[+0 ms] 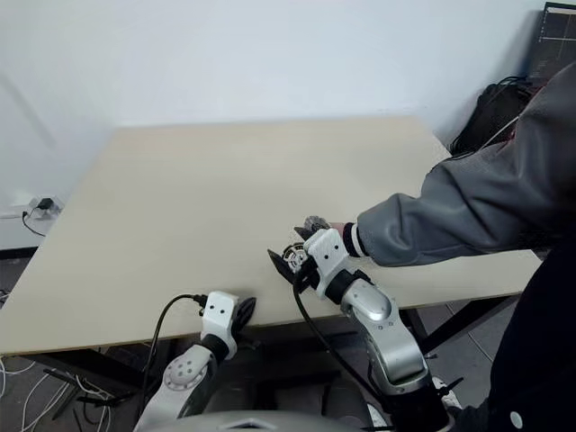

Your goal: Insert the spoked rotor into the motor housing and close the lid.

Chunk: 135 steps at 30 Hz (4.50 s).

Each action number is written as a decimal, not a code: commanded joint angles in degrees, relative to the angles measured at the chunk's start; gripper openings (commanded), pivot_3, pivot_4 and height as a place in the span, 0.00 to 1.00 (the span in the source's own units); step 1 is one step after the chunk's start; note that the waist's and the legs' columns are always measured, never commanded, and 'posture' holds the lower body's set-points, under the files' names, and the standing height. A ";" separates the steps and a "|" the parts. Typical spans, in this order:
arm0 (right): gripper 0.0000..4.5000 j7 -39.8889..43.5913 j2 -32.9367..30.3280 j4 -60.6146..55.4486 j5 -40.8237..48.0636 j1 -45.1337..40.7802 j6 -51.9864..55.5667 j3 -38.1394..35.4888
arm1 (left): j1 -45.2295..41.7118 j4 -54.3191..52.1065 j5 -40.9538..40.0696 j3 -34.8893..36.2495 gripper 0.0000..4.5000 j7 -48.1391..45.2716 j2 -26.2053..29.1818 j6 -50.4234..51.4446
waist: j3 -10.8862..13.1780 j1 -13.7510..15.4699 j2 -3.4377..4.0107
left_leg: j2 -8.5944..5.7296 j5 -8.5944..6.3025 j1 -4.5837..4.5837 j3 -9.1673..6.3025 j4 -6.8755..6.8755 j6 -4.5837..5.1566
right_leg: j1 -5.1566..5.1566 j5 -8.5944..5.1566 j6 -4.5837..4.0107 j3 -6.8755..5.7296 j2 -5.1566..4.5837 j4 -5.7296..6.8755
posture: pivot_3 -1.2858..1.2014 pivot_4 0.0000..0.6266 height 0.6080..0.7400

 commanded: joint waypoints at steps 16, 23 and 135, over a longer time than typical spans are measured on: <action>0.82 3.23 -6.17 -2.83 0.38 -1.65 8.47 1.26 | -0.73 -2.26 2.25 0.09 0.00 4.21 -0.82 -2.61 | 0.00 0.46 -0.02 | 0.00 0.00 0.01 -0.01 0.08 0.01 | 0.03 0.00 0.00 -0.02 0.01 0.05 | 0.52 0.00 1.00; 0.82 4.13 -6.79 -2.59 0.57 -2.01 8.64 1.30 | -1.11 -1.56 2.58 0.10 0.00 5.10 -0.98 -2.99 | -0.01 0.48 -0.03 | 0.00 0.00 0.01 -0.01 0.15 0.01 | 0.06 0.01 0.01 -0.02 0.02 0.07 | 0.52 0.00 1.00; 0.02 -8.12 24.93 17.53 -10.80 -30.57 73.87 -23.56 | 0.11 0.18 2.00 -0.57 0.00 4.37 -2.91 -2.98 | 0.02 0.51 0.42 | 0.28 0.01 -0.19 0.10 0.33 -0.03 | -0.04 0.35 -0.12 -1.52 -0.77 0.10 | 0.52 0.00 1.00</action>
